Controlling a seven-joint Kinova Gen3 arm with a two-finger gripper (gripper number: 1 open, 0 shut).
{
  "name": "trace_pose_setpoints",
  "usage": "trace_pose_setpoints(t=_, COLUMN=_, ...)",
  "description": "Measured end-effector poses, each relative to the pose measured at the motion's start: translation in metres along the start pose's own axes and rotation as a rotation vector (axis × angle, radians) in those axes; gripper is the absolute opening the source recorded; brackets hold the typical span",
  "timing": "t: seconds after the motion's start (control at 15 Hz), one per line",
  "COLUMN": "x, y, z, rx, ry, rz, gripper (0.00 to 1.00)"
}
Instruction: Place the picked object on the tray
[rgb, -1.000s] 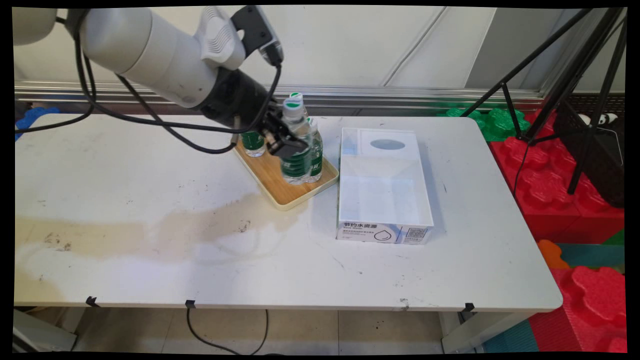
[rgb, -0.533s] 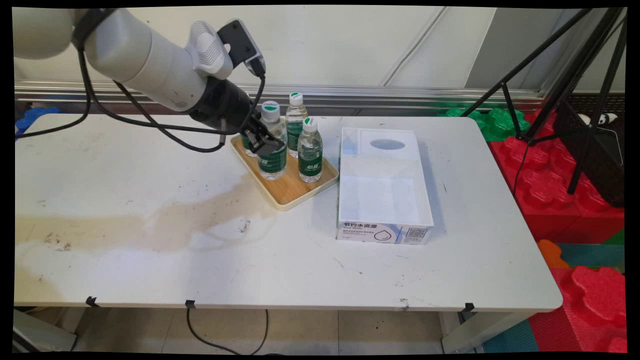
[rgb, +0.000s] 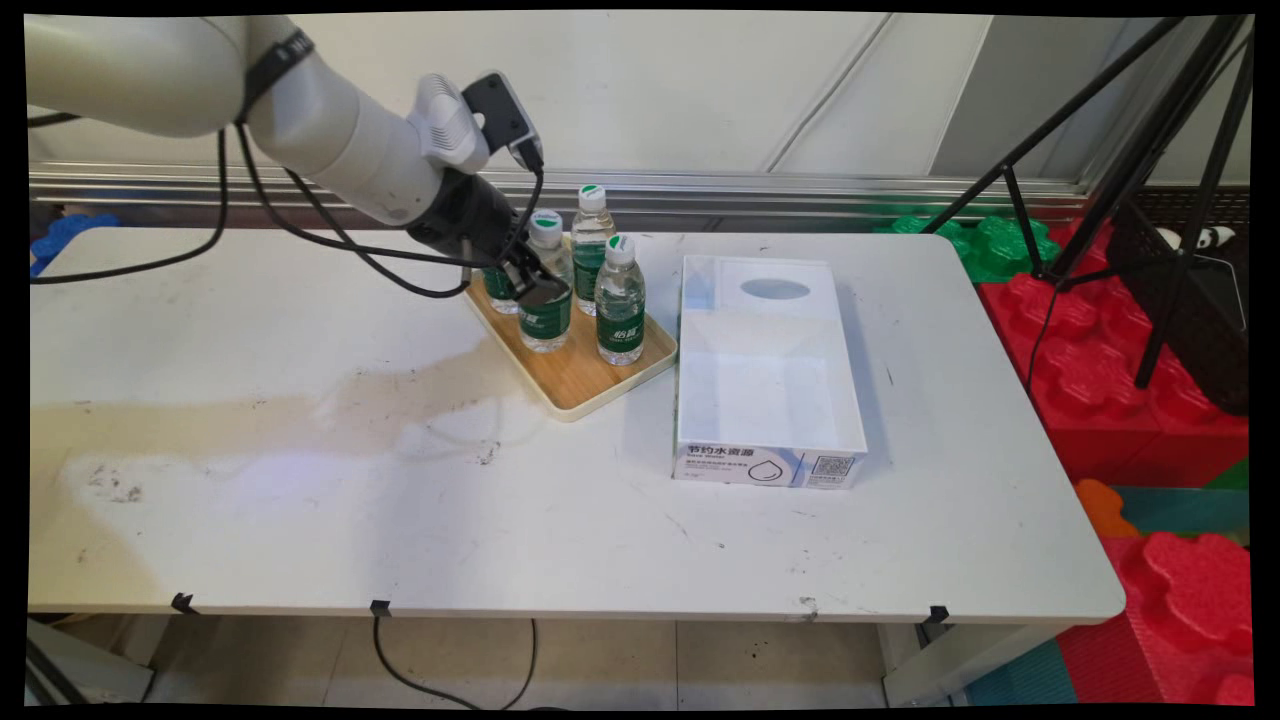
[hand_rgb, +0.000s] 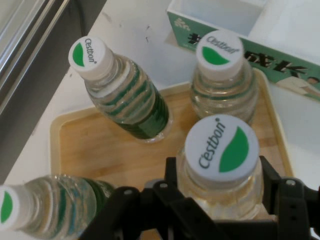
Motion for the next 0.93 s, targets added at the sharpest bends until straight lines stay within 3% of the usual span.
trace_pose_setpoints(t=0.4, x=-0.007, y=-0.020, z=0.039, rx=-0.031, ry=0.003, rz=0.009, gripper=0.00)
trace_pose_setpoints(t=0.87, x=-0.016, y=-0.035, z=0.063, rx=-0.074, ry=0.010, rz=0.023, gripper=0.00)
trace_pose_setpoints(t=0.93, x=-0.017, y=-0.037, z=0.065, rx=-0.078, ry=0.011, rz=0.026, gripper=1.00)
